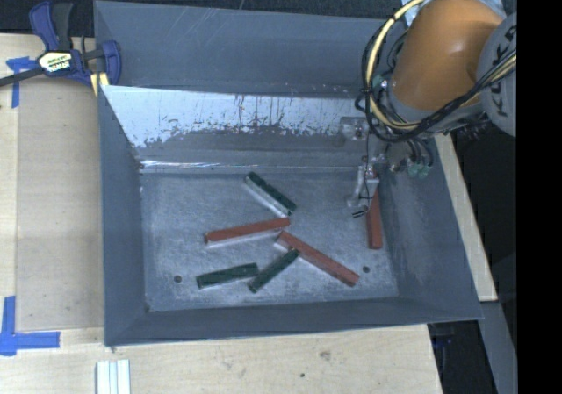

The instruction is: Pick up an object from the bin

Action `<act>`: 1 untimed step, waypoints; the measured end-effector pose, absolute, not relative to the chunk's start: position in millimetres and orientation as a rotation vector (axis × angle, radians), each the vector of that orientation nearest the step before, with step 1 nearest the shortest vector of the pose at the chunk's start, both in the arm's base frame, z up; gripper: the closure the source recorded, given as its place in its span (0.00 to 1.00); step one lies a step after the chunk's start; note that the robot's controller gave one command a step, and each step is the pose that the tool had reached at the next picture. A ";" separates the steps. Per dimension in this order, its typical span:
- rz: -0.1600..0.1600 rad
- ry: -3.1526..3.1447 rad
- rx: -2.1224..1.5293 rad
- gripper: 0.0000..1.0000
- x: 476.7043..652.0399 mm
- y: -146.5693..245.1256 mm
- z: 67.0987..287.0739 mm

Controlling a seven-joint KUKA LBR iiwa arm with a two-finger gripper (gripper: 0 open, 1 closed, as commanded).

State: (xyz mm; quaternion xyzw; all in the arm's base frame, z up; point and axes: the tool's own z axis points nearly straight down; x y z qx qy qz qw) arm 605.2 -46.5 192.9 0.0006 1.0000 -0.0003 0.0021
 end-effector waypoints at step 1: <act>-0.004 3.131 -0.103 0.00 605.4 -7.5 156.3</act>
Offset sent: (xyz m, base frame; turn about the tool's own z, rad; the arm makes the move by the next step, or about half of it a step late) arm -0.0378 0.0365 -0.1076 -0.3503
